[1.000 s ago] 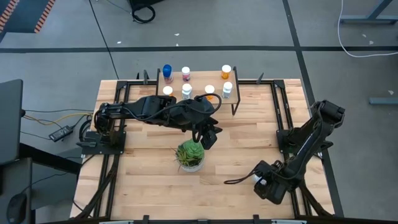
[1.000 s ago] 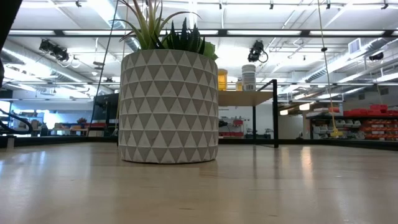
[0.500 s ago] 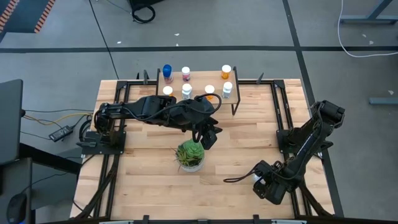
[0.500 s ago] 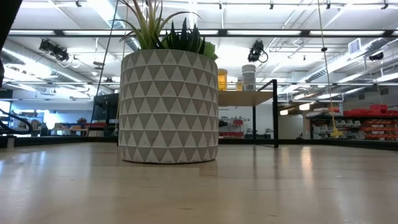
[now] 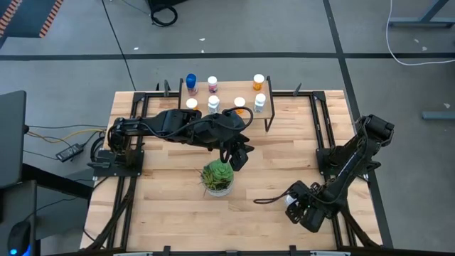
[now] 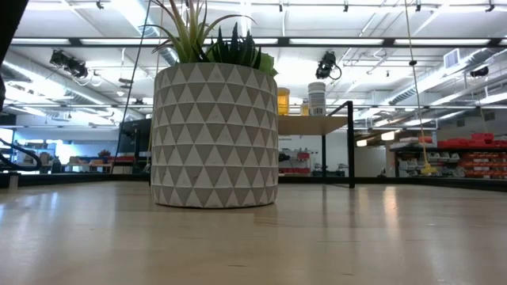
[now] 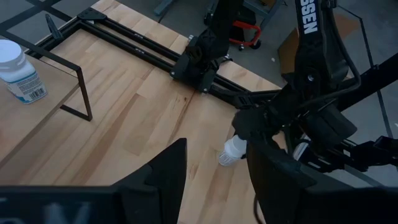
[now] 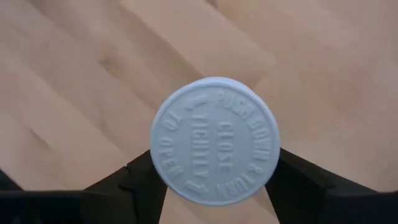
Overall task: Pick and place medicine bottles onto shelf by color
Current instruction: Put the white pill bottle on the shelf
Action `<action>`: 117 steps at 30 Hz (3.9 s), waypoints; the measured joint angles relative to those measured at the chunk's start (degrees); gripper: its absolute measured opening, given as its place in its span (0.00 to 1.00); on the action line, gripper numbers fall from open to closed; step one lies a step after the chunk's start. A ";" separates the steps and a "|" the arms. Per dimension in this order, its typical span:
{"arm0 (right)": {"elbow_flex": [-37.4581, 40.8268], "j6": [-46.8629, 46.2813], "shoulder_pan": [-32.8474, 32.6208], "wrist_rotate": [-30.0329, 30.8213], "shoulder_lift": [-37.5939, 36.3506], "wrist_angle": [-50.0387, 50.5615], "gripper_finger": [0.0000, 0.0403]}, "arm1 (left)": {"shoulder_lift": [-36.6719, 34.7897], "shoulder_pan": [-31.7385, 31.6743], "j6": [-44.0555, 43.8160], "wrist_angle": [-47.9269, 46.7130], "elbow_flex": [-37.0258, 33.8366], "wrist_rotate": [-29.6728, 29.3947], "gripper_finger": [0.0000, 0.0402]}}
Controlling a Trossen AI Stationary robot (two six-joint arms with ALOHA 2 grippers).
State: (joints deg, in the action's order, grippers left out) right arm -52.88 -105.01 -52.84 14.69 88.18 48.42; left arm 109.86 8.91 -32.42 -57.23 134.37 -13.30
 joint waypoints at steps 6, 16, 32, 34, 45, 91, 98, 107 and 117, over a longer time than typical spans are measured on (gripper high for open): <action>0.00 1.44 3.95 2.36 0.00 0.02 0.58 | 0.00 0.00 0.00 0.00 0.00 0.00 0.43; 0.00 10.63 12.79 5.00 0.00 -0.30 0.58 | 0.00 0.00 0.01 0.00 0.00 0.00 0.43; 0.00 38.40 34.32 1.50 0.00 -8.13 0.58 | 0.00 0.32 0.02 0.00 0.00 0.00 0.43; 0.00 40.86 36.21 0.11 0.00 -9.35 0.58 | 0.00 0.62 0.02 -0.01 0.00 -0.02 0.43; 0.00 44.89 37.27 -2.86 0.00 -10.69 0.61 | 0.00 1.97 0.07 -0.02 0.00 0.00 0.43; -5.09 -17.82 -15.70 -4.67 -1.33 7.19 0.86 | 1.53 -1.29 19.82 38.00 -34.17 7.56 0.68; -5.09 -17.84 -17.11 -5.19 -1.33 7.42 0.86 | 1.49 -1.62 21.63 48.37 -44.22 6.89 0.72; -5.09 -17.81 -17.06 -5.08 -1.33 7.49 0.86 | 2.68 -2.28 24.07 57.19 -48.50 6.57 0.72; -5.07 -17.84 -16.78 -5.33 -1.33 6.01 0.86 | 9.44 -4.79 23.08 31.81 -29.57 10.08 0.72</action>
State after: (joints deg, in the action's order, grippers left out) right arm -57.95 -122.85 -69.62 9.37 86.85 54.43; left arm 119.31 4.12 -9.34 -25.42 104.79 -3.22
